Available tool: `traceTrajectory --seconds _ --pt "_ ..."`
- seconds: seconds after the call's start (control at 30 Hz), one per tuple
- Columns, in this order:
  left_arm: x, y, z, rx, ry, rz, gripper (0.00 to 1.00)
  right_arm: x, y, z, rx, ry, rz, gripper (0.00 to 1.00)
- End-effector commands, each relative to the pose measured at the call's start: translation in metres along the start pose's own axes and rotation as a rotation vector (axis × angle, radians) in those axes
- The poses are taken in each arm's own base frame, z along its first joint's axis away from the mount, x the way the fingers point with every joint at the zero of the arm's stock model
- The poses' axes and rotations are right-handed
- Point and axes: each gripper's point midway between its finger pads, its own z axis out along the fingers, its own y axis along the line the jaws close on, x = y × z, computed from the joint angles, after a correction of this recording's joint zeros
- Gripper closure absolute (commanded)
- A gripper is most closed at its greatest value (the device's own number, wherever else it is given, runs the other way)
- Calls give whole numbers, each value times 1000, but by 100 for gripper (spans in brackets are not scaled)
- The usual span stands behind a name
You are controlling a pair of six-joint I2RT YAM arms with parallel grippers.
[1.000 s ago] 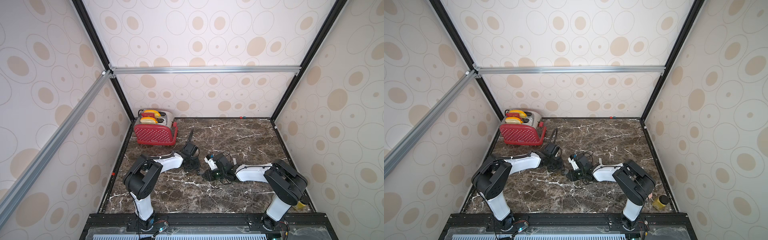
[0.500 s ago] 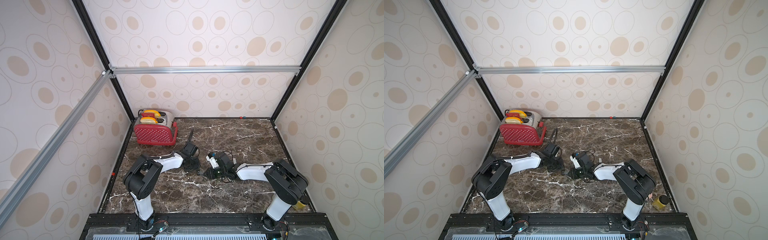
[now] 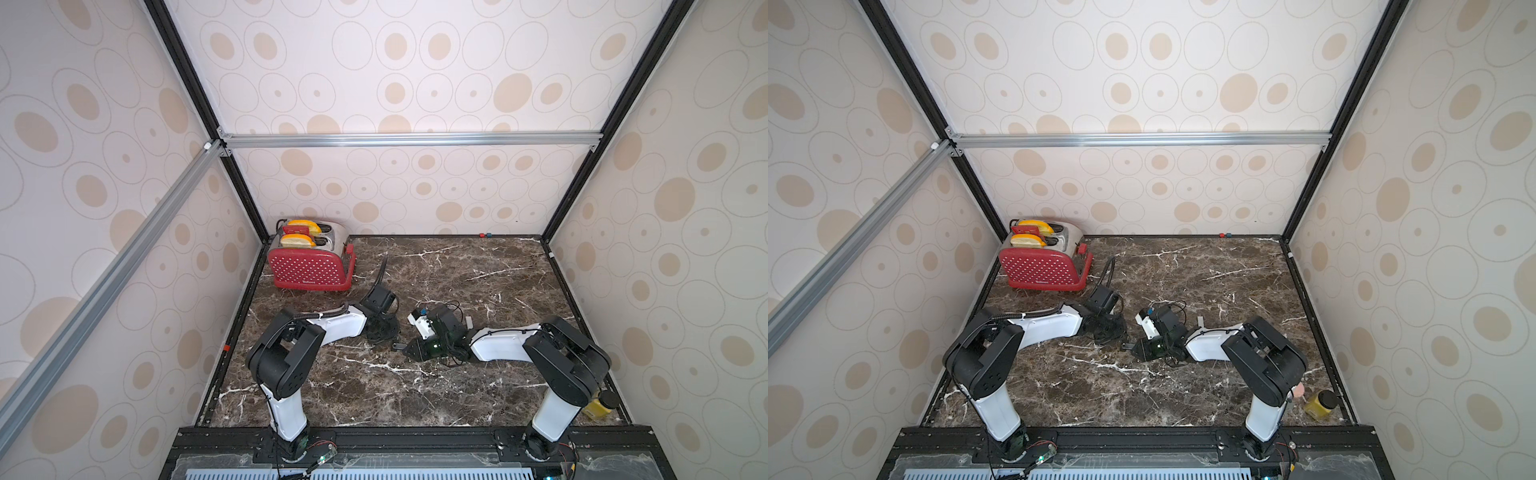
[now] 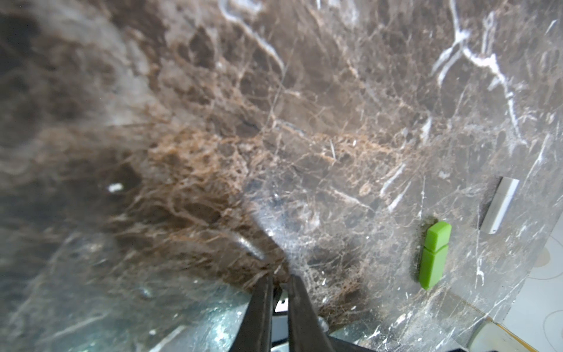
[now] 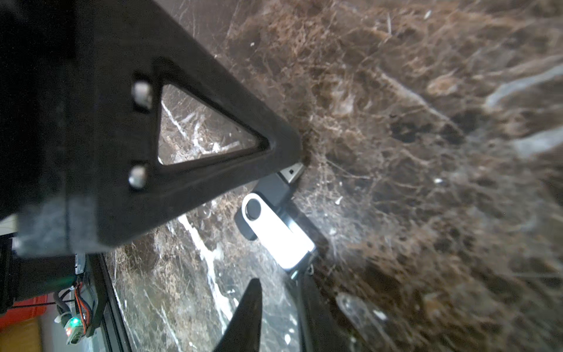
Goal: Close the usb drive cover
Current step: Adjust the USB drive at the center of the board.
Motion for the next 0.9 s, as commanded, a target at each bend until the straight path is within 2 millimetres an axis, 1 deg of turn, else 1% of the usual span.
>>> traceTrajectory --seconds 0.0,0.07,0.23,0.37,0.47,0.53,0.6,0.7,0.87 --pt "17 36 5 -133 46 -5 87 8 -4 8 6 36 8 76" --pt "17 35 5 -130 42 -4 87 10 -2 8 -5 39 11 77" --pt "18 36 6 -129 47 -5 88 6 0 -8 24 -1 -7 77" --pt "18 36 7 -124 51 -7 89 6 8 -13 5 0 -14 77" --pt "18 35 5 -123 46 -5 89 9 19 -11 -40 9 -17 77" --pt "17 34 4 -120 43 -5 90 10 28 -6 -73 26 -23 77" --pt "18 34 4 -121 44 -5 90 12 34 -2 -87 41 -30 77" --pt "18 35 3 -123 44 -4 90 12 32 1 -82 42 -29 76" --pt "18 34 1 -117 45 2 90 15 23 6 -38 73 -38 76"
